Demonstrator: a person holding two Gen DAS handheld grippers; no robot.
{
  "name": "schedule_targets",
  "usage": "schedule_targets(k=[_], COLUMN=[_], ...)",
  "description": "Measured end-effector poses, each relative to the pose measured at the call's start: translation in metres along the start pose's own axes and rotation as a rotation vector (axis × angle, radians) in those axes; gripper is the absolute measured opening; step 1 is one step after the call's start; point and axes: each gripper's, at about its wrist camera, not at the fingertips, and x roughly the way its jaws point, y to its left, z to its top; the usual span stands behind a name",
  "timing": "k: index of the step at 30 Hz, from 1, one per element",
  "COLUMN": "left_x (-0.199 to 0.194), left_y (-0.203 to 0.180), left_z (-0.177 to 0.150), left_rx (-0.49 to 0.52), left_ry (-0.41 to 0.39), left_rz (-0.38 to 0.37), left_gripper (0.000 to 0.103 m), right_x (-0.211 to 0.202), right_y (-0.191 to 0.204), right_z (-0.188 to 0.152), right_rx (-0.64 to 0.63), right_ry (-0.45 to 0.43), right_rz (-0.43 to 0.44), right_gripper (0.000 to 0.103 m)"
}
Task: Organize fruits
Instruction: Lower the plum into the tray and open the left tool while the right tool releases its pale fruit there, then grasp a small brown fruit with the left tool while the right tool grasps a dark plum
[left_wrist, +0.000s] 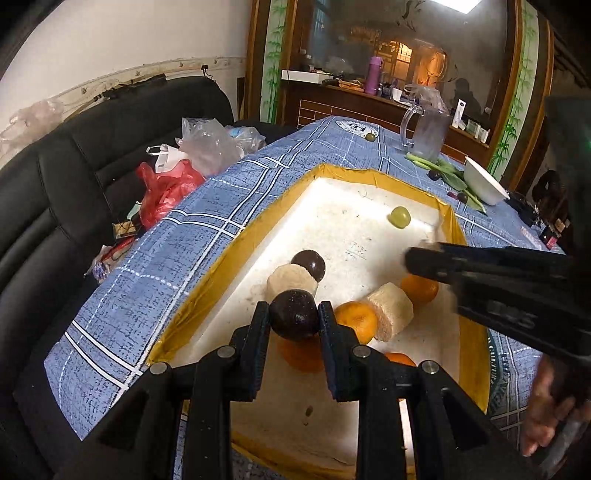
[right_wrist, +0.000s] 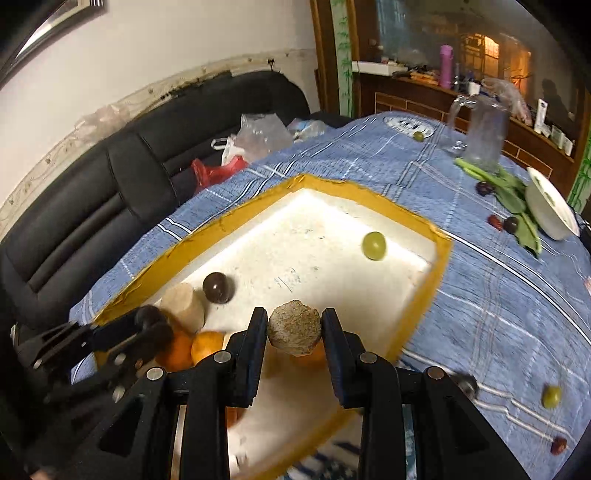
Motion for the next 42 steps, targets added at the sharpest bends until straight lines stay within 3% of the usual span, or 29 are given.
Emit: schedule_targets(k=[3,5,7,11,16,19,23,26,32,36,42], left_x=[-0.001,-0.002,-0.004,-0.009,-0.016,-0.021,-0.024,-0.027,-0.032,-0.034,-0.036], left_y=[0.005,0.007,0.01,0.012,0.006,0.001,-0.008,-0.017,-0.042,-0.061,-0.085], left_z=[-0.002,-0.002,-0.002,0.0,0.002,0.003,0.003,0.001,-0.002,-0.006,-0.013], left_rx=[-0.018,-0.028,-0.042,-0.057,-0.053,-0.04,-0.025,-0.008,0.041,0.088,0.152], left_ry=[0.003,0.004,-0.002,-0.006,-0.008,-0.015,-0.012,-0.009,-0.008,-0.002,0.009], left_rz=[-0.013,-0.026,-0.028,-0.039,-0.05,-0.048,-0.048,-0.058,-0.072,-0.091,-0.107], left_gripper=[0.028,0.043,0.048,0.058,0.07,0.072,0.074,0.075,0.076,0.076,0.076], right_x=[0.016,0.024,0.027,0.021,0.002,-0.016,-0.039,-0.052,-0.074,-0.077,-0.061], right_y=[0.001,-0.001,-0.002,-0.004,-0.009,-0.019,-0.042,-0.064,-0.11,-0.13,-0.134], right_z=[0.006,0.009,0.012,0.015,0.011,0.001,-0.018,-0.035,-0.066,-0.077,-0.071], right_rx=[0.005,0.027,0.044,0.051,0.067,0.076,0.121,0.17,0.212,0.236,0.252], right_ry=[0.034,0.042,0.044,0.018,-0.022,-0.049,-0.079,-0.078,-0.086,-0.073,-0.065], right_rz=[0.003,0.009,0.021,0.021,0.02,0.008,-0.017,-0.032,-0.158,-0.207,-0.202], right_gripper=[0.034,0.034,0.034,0.042,0.043,0.044,0.054,0.054,0.054,0.053,0.053])
